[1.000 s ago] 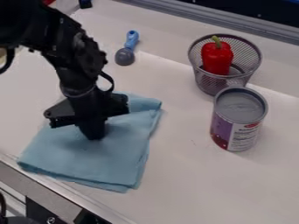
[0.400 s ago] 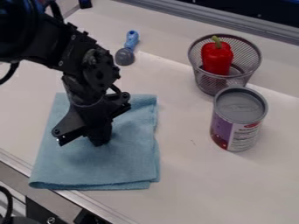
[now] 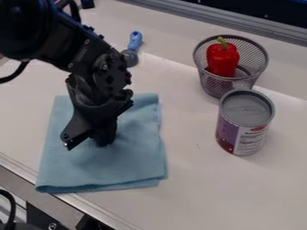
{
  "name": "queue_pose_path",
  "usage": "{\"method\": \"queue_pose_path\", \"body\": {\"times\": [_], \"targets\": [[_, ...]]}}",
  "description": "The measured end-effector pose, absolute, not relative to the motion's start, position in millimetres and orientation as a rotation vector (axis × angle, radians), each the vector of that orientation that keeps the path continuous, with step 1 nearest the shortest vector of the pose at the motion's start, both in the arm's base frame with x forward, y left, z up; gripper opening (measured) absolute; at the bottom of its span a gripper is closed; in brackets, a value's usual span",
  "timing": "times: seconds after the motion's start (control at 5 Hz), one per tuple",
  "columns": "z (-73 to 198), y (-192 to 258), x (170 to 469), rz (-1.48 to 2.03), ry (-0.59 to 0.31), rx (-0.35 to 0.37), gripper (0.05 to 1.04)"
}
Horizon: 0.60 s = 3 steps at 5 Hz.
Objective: Moved the blue towel downward of the table
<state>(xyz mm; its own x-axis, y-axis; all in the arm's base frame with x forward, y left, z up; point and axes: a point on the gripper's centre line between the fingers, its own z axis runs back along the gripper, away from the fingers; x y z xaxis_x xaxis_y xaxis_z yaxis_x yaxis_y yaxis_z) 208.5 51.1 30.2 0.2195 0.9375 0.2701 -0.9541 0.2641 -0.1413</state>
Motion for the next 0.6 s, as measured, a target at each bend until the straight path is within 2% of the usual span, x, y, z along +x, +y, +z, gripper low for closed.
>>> {"method": "queue_pose_path", "body": {"times": [0.2,0.6], "targets": [[30.1,53.7,216.0,1.381,-0.342,0.058,0.052],[27.8,46.0,215.8,1.539,-0.259,0.014,0.052]]}}
